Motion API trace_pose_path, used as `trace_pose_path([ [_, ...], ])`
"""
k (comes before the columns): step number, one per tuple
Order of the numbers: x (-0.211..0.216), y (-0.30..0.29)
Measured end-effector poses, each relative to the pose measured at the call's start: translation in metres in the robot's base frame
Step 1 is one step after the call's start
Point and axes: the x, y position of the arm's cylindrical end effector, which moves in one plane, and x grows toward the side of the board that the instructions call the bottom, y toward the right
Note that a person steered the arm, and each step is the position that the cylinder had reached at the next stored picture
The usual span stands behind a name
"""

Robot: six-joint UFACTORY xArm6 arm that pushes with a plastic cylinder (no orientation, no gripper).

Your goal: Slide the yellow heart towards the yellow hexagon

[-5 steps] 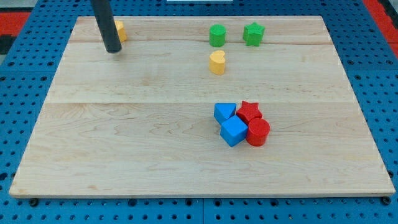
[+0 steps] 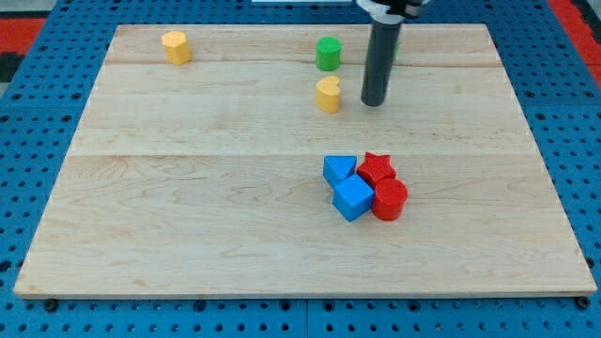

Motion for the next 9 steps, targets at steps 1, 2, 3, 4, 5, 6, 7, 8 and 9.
trace_pose_path([
  [1, -0.002, -0.044],
  [2, -0.002, -0.101],
  [3, -0.002, -0.133],
  [4, -0.004, -0.161],
  [5, -0.007, -0.171],
  [6, -0.021, -0.176],
  [7, -0.051, -0.178],
  [8, -0.069, -0.181],
  [9, -0.065, -0.178],
])
